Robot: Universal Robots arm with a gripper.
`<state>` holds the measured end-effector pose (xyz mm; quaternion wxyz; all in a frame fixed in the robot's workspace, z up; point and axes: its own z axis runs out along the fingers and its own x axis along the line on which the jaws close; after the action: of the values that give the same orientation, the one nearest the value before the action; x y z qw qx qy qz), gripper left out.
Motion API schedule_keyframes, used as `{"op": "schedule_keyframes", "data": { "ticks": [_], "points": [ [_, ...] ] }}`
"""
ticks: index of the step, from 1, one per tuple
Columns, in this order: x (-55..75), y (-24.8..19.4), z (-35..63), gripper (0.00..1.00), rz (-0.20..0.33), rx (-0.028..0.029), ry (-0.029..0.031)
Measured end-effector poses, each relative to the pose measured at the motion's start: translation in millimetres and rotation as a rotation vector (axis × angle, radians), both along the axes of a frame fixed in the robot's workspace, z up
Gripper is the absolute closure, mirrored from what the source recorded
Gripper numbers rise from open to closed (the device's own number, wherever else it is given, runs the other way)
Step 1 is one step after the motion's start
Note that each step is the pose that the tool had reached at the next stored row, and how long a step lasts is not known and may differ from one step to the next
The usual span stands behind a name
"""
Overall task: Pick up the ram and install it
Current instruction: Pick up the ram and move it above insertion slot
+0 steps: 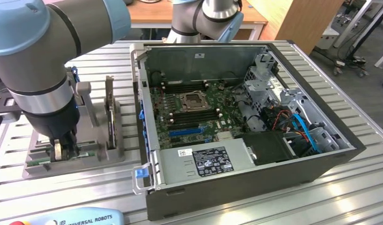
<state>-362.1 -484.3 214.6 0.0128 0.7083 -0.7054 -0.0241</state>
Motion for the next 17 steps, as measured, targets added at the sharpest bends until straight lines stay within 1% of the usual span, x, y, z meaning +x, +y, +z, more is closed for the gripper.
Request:
{"op": "schedule_keyframes", "data": {
  "ticks": [10,17],
  "points": [
    [0.1,0.0,18.9,0.89,0.000,0.0000,0.0000],
    [0.2,0.0,36.0,0.89,0.000,-0.0001,0.0000]
  ]
}}
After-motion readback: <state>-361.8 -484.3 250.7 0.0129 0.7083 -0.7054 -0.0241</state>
